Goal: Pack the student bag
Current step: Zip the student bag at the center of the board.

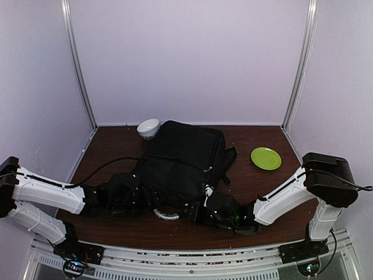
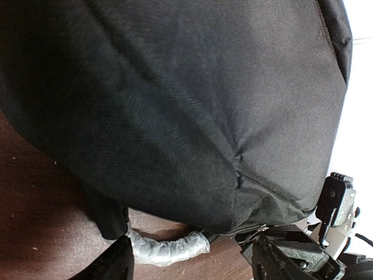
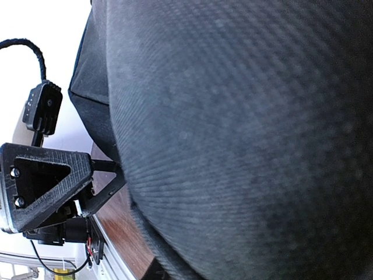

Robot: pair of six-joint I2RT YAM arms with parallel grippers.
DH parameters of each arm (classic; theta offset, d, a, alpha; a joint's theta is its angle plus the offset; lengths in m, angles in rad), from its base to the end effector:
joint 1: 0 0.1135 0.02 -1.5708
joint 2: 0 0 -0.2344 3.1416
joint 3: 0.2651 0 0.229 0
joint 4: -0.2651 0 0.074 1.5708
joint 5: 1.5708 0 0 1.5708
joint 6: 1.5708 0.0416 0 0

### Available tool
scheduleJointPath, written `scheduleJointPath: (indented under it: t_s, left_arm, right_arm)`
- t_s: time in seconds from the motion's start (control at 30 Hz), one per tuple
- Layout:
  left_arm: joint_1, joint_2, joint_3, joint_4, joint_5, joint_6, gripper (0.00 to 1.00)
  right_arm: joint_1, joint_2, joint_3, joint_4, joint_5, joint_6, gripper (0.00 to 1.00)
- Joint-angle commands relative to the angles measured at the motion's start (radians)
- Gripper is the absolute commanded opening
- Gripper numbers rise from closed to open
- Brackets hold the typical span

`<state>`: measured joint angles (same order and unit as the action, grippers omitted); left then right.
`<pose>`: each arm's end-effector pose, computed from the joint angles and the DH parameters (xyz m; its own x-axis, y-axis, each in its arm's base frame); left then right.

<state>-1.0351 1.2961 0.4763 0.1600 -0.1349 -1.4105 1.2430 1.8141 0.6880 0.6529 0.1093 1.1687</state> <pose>0.1284 -0.2053 0.1479 -0.8376 -0.5054 -0.2075 -0.1815 0.6157 -0.7668 0.1100 0.3094 0.1147 -0.8947 0.2103 -0.3941 -0.2210 0.5583 0.7997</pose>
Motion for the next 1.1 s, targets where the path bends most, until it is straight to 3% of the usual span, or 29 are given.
scheduleJointPath:
  t_s: [0.0, 0.4, 0.57, 0.87, 1.07]
  left_arm:
    - [-0.002, 0.005, -0.007, 0.037, -0.006, -0.007, 0.72]
    - [-0.003, 0.007, -0.001, 0.042, -0.001, -0.007, 0.72]
    - [-0.003, 0.018, 0.006, 0.054, 0.014, -0.01, 0.72]
    - [-0.011, 0.088, 0.071, 0.09, 0.065, -0.03, 0.75]
    - [-0.016, 0.15, 0.1, 0.111, 0.077, -0.064, 0.77]
  right_arm:
    - [-0.009, 0.013, 0.02, 0.017, 0.007, 0.005, 0.17]
    - [-0.008, 0.004, 0.004, 0.011, 0.007, 0.0, 0.0]
    - [-0.008, -0.009, -0.005, -0.012, 0.009, -0.017, 0.0]
    - [-0.008, -0.069, 0.042, -0.278, 0.057, -0.134, 0.0]
    - [-0.006, -0.106, 0.052, -0.358, 0.08, -0.181, 0.0]
